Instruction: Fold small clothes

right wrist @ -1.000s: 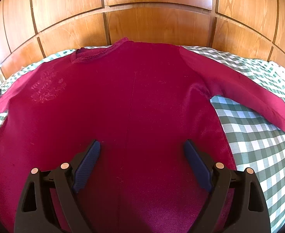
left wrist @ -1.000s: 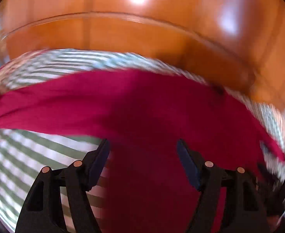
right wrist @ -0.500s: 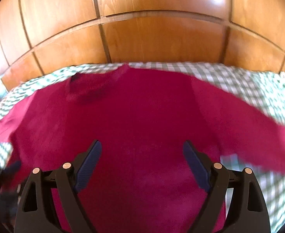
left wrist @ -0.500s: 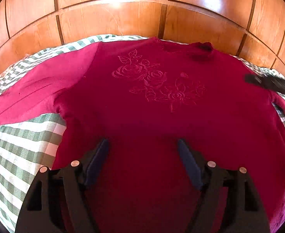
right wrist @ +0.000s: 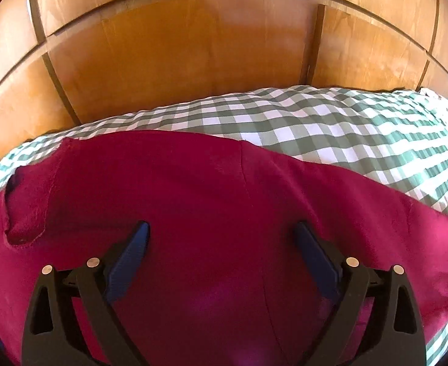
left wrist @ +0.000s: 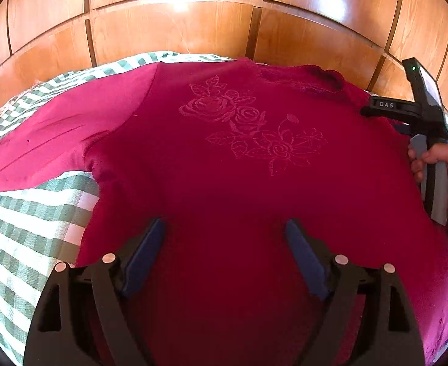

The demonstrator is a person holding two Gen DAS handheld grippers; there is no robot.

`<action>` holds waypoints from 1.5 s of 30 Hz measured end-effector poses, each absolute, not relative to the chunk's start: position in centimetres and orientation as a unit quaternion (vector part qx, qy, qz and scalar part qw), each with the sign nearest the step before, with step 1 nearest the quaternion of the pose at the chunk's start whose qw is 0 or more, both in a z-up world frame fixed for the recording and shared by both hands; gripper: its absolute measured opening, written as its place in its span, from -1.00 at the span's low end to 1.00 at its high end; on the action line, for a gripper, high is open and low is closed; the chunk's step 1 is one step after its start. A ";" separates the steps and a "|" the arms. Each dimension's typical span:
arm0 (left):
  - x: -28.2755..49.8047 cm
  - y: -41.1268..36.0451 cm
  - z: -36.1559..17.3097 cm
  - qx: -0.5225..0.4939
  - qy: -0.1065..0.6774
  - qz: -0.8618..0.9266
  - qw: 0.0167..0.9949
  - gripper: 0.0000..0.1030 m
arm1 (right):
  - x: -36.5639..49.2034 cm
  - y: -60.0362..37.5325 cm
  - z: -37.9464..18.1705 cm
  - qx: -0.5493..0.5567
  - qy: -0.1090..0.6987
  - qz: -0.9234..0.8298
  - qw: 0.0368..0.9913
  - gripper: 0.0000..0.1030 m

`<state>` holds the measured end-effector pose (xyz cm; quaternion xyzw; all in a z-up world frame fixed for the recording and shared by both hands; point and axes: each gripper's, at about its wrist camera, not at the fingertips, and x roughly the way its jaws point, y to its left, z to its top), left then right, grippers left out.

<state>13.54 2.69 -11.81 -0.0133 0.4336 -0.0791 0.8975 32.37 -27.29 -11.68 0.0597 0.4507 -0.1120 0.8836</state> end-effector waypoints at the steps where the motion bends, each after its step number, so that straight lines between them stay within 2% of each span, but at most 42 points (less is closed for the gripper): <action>1: 13.5 2.7 -11.8 -0.014 0.433 -0.079 0.898 0.60 | 32.2 -27.2 -11.3 0.058 0.451 -0.109 0.884 0.81; 7: 13.8 2.7 -11.9 -0.013 0.434 -0.079 0.898 0.61 | 26.3 -32.0 -8.8 0.104 0.432 -0.094 0.891 0.82; 10: 13.8 2.7 -11.9 -0.012 0.434 -0.079 0.897 0.61 | 20.8 -38.6 -8.5 0.198 0.418 -0.140 0.876 0.82; 12: 13.8 2.6 -11.9 -0.011 0.434 -0.078 0.898 0.61 | 17.4 -42.7 -9.0 0.258 0.415 -0.166 0.857 0.73; 15: 13.8 2.5 -11.9 -0.008 0.434 -0.077 0.898 0.61 | 12.0 -48.0 -9.9 0.304 0.407 -0.216 0.834 0.54; 17: 13.8 2.3 -11.9 -0.006 0.434 -0.076 0.898 0.61 | 8.8 -51.9 -10.7 0.351 0.384 -0.247 0.818 -0.02; 19: 13.9 2.2 -11.9 -0.003 0.435 -0.074 0.898 0.61 | 6.8 -55.2 -11.3 0.420 0.346 -0.251 0.801 -0.26; 20: 13.9 2.1 -11.9 -0.002 0.435 -0.073 0.898 0.61 | 6.1 -56.7 -11.5 0.445 0.328 -0.263 0.791 -0.32; 23: 13.9 2.0 -11.9 0.000 0.435 -0.071 0.898 0.63 | 6.5 -59.2 -11.9 0.479 0.308 -0.270 0.776 -0.32; 25: 14.0 2.0 -11.9 0.001 0.436 -0.069 0.897 0.64 | 7.8 -59.5 -11.6 0.459 0.320 -0.285 0.779 -0.36; 26: 14.0 1.9 -11.9 0.002 0.436 -0.068 0.897 0.64 | 8.6 -59.7 -11.3 0.443 0.332 -0.296 0.778 -0.60; 27: 14.0 1.9 -11.9 0.002 0.436 -0.068 0.897 0.64 | 9.3 -59.9 -11.0 0.429 0.342 -0.303 0.779 -0.73; 29: 14.0 2.0 -11.9 0.001 0.436 -0.069 0.897 0.64 | 10.5 -60.2 -9.8 0.390 0.356 -0.305 0.793 -0.86; 38: 13.8 2.2 -11.9 -0.004 0.435 -0.071 0.898 0.64 | 17.9 -48.6 -0.2 0.271 0.324 -0.134 0.896 -0.87; 45: 13.7 2.4 -11.8 -0.011 0.435 -0.075 0.897 0.64 | 25.2 -32.1 1.0 0.202 0.344 0.046 0.916 -0.87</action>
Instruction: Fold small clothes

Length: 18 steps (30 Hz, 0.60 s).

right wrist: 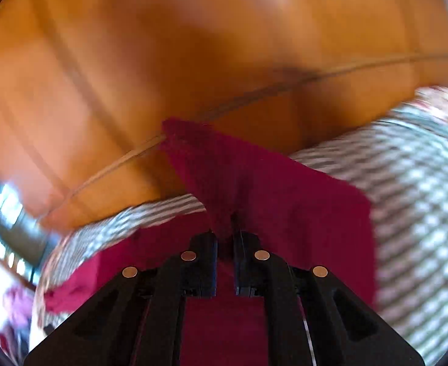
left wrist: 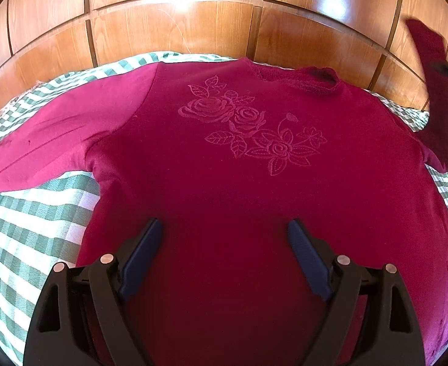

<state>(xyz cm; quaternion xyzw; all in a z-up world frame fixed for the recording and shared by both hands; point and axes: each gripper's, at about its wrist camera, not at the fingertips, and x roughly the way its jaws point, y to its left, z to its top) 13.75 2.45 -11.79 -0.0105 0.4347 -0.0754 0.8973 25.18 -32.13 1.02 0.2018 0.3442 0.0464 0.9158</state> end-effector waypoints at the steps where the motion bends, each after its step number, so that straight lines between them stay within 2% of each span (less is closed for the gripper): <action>1: 13.7 2.5 -11.8 -0.011 0.435 -0.076 0.897 0.64 | 26.2 -30.3 0.6 0.198 0.352 0.065 0.913 -0.87; 7: 13.7 2.8 -11.7 -0.017 0.437 -0.082 0.895 0.64 | 30.3 -19.4 -2.6 0.149 0.402 0.151 0.891 -0.87; 9: 13.7 3.0 -11.4 -0.025 0.440 -0.088 0.893 0.62 | 29.9 -17.6 -3.4 0.143 0.413 0.168 0.883 -0.67; 11: 13.8 3.3 -10.9 -0.032 0.445 -0.092 0.890 0.57 | 29.3 -17.1 -3.7 0.152 0.414 0.177 0.880 0.20; 13: 13.9 3.6 -10.2 -0.046 0.444 -0.095 0.890 0.38 | 28.1 -18.0 -3.4 0.169 0.398 0.168 0.886 0.27; 15: 14.4 3.9 -9.4 -0.066 0.445 -0.106 0.887 0.29 | 27.2 -20.0 -3.2 0.186 0.395 0.164 0.884 0.27; 18: 15.3 3.9 -8.2 -0.085 0.439 -0.120 0.886 0.28 | 24.5 -22.9 -3.8 0.216 0.395 0.155 0.879 0.28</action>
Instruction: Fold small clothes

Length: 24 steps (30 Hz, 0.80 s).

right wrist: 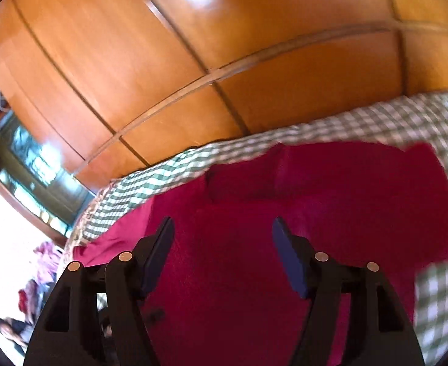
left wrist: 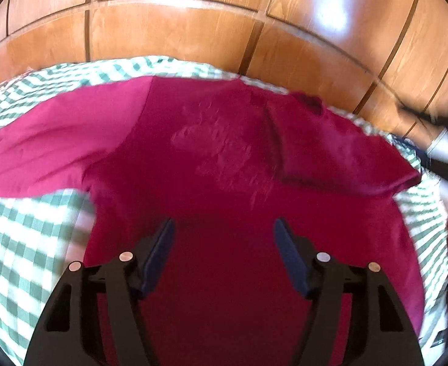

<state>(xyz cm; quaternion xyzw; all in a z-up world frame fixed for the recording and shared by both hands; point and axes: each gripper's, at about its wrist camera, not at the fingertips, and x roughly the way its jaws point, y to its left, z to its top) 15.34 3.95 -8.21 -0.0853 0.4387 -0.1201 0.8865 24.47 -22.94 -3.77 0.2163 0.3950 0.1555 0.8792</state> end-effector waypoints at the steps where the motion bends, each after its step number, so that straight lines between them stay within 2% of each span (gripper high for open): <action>1: 16.0 3.8 -7.8 -0.093 0.437 -0.128 0.886 0.28 | 23.5 -23.9 -4.1 0.224 0.396 0.150 0.878 0.37; 4: 18.3 2.9 -7.2 -0.106 0.439 -0.143 0.880 0.28 | 20.5 -27.5 -5.7 0.255 0.401 0.125 0.871 0.42; 6: 20.1 2.1 -7.5 -0.110 0.450 -0.151 0.873 0.28 | 18.8 -29.3 -6.5 0.268 0.404 0.103 0.868 0.54; 9: 22.4 0.2 -8.4 -0.118 0.469 -0.162 0.860 0.28 | 17.3 -32.0 -8.2 0.295 0.411 0.073 0.860 0.55; 11: 23.6 -0.9 -8.9 -0.124 0.480 -0.168 0.852 0.19 | 17.2 -33.2 -9.2 0.321 0.410 0.065 0.851 0.55; 12: 24.0 -1.5 -9.1 -0.127 0.483 -0.172 0.849 0.10 | 17.3 -33.6 -9.5 0.332 0.408 0.064 0.848 0.55; 14: 25.0 -2.3 -9.2 -0.134 0.485 -0.175 0.846 -0.20 | 17.9 -34.2 -9.7 0.349 0.400 0.071 0.845 0.55; 15: 25.2 -2.6 -9.0 -0.139 0.488 -0.180 0.843 -0.69 | 18.3 -34.2 -9.8 0.354 0.397 0.074 0.844 0.55; 16: 25.5 -2.6 -8.7 -0.153 0.492 -0.192 0.835 -0.88 | 18.9 -34.0 -9.8 0.357 0.394 0.080 0.843 0.55; 20: 25.5 -0.1 -4.9 -0.200 0.442 -0.188 0.854 -0.89 | 21.6 -32.9 -9.8 0.350 0.390 0.095 0.847 0.61; 24: 24.6 4.2 -2.9 -0.190 0.409 -0.141 0.881 -0.89 | 22.7 -33.3 -10.1 0.352 0.382 0.078 0.851 0.62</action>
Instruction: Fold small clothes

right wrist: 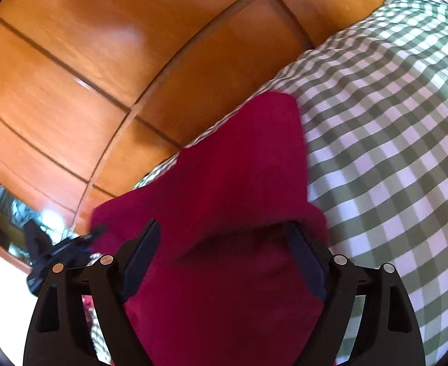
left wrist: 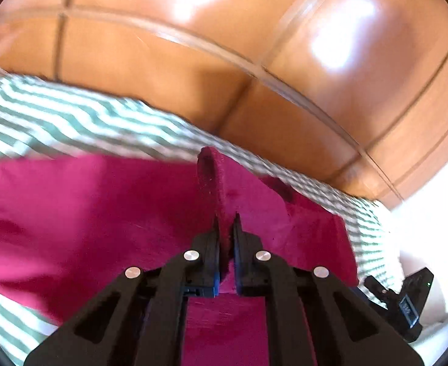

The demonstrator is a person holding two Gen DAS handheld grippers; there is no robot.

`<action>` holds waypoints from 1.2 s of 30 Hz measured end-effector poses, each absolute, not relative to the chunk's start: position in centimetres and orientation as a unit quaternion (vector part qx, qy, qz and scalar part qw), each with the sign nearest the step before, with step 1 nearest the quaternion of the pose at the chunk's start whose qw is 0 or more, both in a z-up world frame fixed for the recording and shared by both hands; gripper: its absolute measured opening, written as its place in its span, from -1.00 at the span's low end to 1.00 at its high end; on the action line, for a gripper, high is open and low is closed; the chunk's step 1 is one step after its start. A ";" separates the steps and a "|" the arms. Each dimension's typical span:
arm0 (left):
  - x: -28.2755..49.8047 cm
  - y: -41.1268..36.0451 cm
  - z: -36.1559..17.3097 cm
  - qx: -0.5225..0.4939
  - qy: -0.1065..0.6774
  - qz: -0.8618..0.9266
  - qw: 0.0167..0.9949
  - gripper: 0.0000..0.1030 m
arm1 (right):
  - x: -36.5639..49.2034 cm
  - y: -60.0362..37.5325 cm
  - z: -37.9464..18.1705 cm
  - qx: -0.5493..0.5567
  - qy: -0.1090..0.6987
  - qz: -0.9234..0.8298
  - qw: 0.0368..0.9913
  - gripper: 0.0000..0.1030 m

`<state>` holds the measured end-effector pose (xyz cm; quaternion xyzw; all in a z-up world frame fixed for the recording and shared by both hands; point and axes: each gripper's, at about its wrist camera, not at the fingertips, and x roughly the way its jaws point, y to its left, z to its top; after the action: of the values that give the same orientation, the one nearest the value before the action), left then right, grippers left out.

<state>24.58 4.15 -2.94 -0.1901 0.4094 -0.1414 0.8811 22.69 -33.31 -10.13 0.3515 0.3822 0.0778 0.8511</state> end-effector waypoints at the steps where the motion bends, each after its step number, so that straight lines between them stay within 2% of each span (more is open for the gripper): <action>1: 24.7 4.6 -3.3 -0.183 0.417 -0.136 0.880 -0.89 | 22.9 -33.4 -10.6 0.356 0.386 0.078 0.847 0.62; 7: 25.1 4.1 -7.4 -0.110 0.463 -0.099 0.874 -0.88 | 21.9 -32.3 -11.3 0.325 0.423 0.083 0.841 0.62; 15: 25.6 3.8 -7.8 -0.090 0.451 -0.076 0.885 -0.87 | 23.9 -27.2 -6.3 0.194 0.399 0.087 0.892 0.62; 21: 26.6 3.5 -9.1 -0.040 0.448 -0.030 0.893 -0.84 | 27.7 -25.3 -12.0 0.065 0.461 -0.022 0.885 0.61; 24: 26.4 3.0 -10.0 -0.008 0.439 -0.019 0.898 -0.70 | 26.5 -23.9 -12.9 0.002 0.428 -0.038 0.903 0.65; 26: 26.0 3.2 -9.6 -0.006 0.439 0.001 0.899 -0.42 | 26.5 -23.8 -12.9 -0.005 0.430 -0.042 0.902 0.69; 27: 25.9 3.3 -9.4 -0.010 0.438 0.008 0.899 -0.15 | 26.5 -23.9 -12.9 -0.003 0.430 -0.041 0.902 0.69; 28: 25.4 3.8 -9.0 -0.025 0.436 0.009 0.899 -0.07 | 26.5 -24.0 -12.9 -0.002 0.431 -0.041 0.902 0.70; 31: 23.8 5.3 -8.8 -0.068 0.440 0.006 0.895 -0.10 | 27.1 -23.8 -13.1 -0.007 0.432 -0.043 0.901 0.75; 33: 22.2 6.5 -8.8 -0.097 0.442 0.000 0.892 -0.11 | 27.2 -23.8 -13.0 -0.004 0.433 -0.035 0.901 0.88; 36: 20.0 8.4 -8.6 -0.131 0.440 -0.004 0.889 -0.11 | 27.6 -23.2 -13.1 -0.012 0.438 -0.032 0.898 0.90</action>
<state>20.01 8.40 -8.62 -0.1313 0.4396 -0.0035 0.8885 27.59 -23.25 -13.14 -0.0121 0.4384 -0.0323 0.8981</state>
